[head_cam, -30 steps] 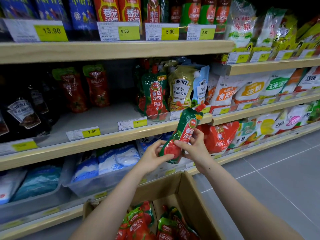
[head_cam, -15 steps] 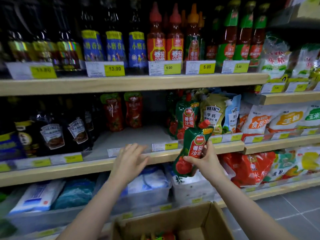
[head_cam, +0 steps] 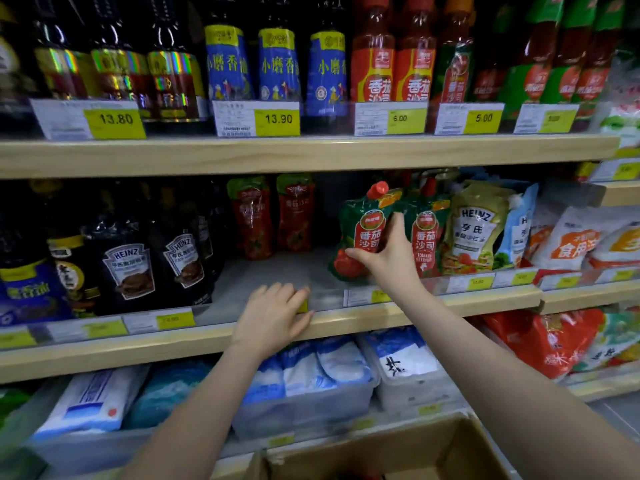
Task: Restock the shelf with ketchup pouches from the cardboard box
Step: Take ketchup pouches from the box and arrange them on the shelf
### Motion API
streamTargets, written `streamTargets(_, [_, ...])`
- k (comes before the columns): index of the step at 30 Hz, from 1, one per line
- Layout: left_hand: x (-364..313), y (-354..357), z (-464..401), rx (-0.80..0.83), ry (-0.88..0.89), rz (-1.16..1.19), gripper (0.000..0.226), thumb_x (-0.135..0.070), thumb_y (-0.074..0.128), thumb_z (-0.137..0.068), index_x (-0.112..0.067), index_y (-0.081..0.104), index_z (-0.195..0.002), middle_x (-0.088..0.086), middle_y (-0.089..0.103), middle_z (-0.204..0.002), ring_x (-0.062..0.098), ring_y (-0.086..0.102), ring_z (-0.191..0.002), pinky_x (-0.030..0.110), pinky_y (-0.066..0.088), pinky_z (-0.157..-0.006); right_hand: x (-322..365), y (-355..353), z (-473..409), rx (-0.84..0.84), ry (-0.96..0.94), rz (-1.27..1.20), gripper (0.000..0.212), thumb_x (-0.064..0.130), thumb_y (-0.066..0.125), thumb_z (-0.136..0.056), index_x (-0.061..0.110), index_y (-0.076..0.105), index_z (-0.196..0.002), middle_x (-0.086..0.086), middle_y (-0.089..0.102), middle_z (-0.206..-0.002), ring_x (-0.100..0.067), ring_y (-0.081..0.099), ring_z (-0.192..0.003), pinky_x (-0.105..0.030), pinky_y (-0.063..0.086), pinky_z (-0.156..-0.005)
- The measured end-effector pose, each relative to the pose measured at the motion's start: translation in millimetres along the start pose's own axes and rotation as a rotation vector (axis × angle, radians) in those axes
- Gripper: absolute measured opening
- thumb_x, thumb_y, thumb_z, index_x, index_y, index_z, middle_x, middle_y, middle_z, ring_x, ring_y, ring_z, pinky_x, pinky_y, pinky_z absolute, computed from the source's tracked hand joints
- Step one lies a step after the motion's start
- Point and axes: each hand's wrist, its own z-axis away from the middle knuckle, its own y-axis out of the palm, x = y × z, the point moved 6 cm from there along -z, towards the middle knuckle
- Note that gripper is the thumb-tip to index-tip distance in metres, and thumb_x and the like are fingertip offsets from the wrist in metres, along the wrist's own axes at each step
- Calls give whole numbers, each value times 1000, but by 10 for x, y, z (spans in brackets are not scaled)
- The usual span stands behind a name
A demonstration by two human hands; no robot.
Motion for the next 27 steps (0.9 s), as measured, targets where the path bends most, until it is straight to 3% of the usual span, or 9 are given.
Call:
streamTargets(5, [17,66,10,-37,-22,-1,40,-44,43,-83,-18,66,-102,1,58,-71,23,58,-64,31,42,-55,-219,269,-146,14,137,192,92,33,81,-66,12,23,-135,-15,61,-118,-36,59,-105,-48,49,-89])
streamTargets(10, [18,30,11,-55,-33,-2,38,-43,45,-83,-18,66,-103,0,58,-70,22,58,-64,29,41,-55,-353,296,-158,21,209,202,83,34,79,-68,13,26,-128,-16,59,-121,-37,58,-107,-52,47,-92])
streamTargets(15, [89,-8,42,-26,-78,-4,40,-45,43,-83,-20,67,-102,0,60,-69,23,59,-64,30,42,-56,-451,295,-78,108,230,375,68,33,79,-69,12,37,-118,-12,60,-117,-34,59,-106,-47,49,-88])
streamTargets(20, [235,5,174,-65,-174,-7,40,-46,42,-84,-19,67,-98,1,60,-69,25,57,-65,33,40,-60,-492,352,-178,121,257,312,60,20,78,-71,6,43,-117,-16,61,-118,-34,59,-107,-40,48,-85])
streamTargets(27, [215,-6,165,-56,-190,-7,37,-46,44,-84,-18,65,-95,1,58,-69,24,56,-65,33,39,-60,-511,513,-368,105,323,309,62,18,76,-74,7,41,-124,-19,52,-126,-37,54,-112,-44,46,-92])
